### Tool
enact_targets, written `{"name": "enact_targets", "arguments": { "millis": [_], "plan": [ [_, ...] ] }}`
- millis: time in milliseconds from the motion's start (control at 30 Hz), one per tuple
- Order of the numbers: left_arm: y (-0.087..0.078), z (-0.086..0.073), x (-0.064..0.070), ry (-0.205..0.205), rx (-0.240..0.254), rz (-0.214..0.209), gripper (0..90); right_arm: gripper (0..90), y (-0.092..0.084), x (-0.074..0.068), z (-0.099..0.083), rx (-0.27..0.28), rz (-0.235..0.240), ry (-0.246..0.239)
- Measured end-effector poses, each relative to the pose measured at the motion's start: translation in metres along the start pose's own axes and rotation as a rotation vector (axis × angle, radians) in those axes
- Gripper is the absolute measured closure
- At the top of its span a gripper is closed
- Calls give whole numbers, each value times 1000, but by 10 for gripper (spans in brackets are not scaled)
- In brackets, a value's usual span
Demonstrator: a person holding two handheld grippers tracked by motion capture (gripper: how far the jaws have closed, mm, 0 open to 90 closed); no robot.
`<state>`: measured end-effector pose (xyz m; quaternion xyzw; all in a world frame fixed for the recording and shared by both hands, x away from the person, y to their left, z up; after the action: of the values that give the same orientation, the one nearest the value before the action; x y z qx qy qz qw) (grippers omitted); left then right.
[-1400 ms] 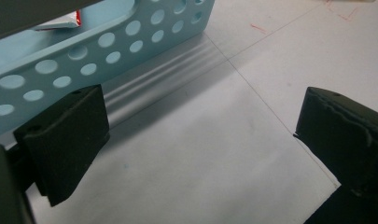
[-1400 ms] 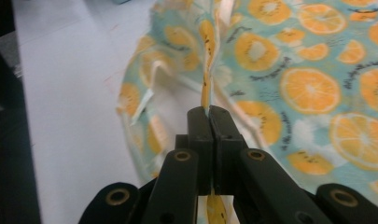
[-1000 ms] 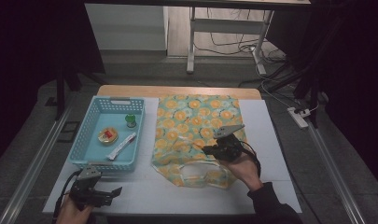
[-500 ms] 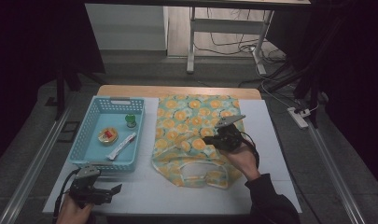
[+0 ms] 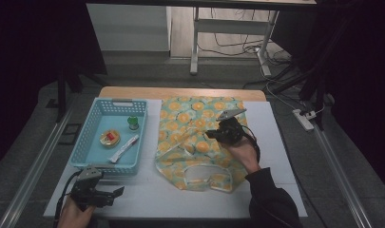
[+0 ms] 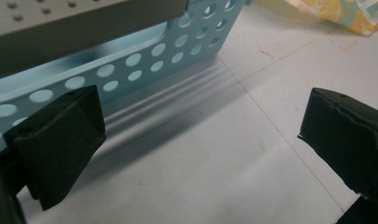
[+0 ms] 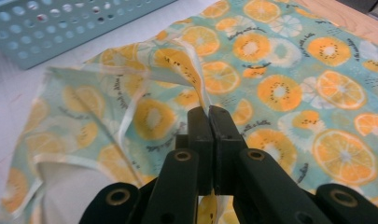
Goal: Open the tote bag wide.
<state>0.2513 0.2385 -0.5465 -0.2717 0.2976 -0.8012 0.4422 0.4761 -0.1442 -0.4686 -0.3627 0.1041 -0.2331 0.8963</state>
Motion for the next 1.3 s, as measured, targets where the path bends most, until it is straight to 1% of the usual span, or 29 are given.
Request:
{"name": "enact_targets", "arguments": {
  "millis": [33,67,200,233,300,467,633,767,800,933,967,1000,1033,1100,1200,1233,1267,1300],
  "plan": [
    [0,0,0,1,1,0,5,889,3,5,1,-1,-9,2],
    [0,0,1,2,3,2,5,889,3,5,1,-1,-9,2],
    [-1,-1,0,0,10,-3,8,889,10,13,1,-4,-24,7],
    [-1,-1,0,-2,11,-4,8,889,14,17,2,-4,-31,9],
    [-1,-1,0,-5,13,-4,9,888,17,19,2,-4,-31,14],
    [-1,-1,0,1,10,-3,11,887,33,27,0,-16,-36,20],
    [-1,-1,0,-4,13,-5,12,885,50,35,-6,-28,-44,33],
    [-1,-1,0,-1,14,-5,13,883,60,42,-13,-34,-59,38],
    [-1,-1,0,0,14,-5,14,880,65,45,-17,-47,-62,53],
    [-1,-1,0,2,15,-6,15,870,70,47,-24,-68,-67,54],
    [-1,-1,0,2,15,-5,15,857,71,47,-24,-68,-68,62],
    [-1,-1,0,3,15,-4,15,800,68,48,-23,-57,-81,59],
    [-1,-1,0,3,15,-4,15,800,68,48,-23,-57,-81,59],
    [-1,-1,0,2,16,-4,15,741,63,46,-19,-42,-88,59],
    [-1,-1,0,0,18,-5,15,627,54,43,-15,-27,-92,62],
    [-1,-1,0,0,18,-4,16,568,48,40,-12,-23,-85,61],
    [-1,-1,0,0,19,-4,16,568,48,40,-12,-23,-85,61],
    [-1,-1,0,0,18,-4,16,538,43,38,-10,-17,-88,62]
  ]
}}
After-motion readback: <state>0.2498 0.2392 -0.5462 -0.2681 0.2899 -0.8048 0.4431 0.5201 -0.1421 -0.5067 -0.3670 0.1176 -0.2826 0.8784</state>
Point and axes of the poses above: each handheld gripper's, and its own axes: y roughly forward along the jaws, z roughly out of its top, x roughly to its right, the point moved 3 cm from there along y, roughly forward along the jaws, and after that the axes turned 1 degree about -x, right-handed, at the moved point
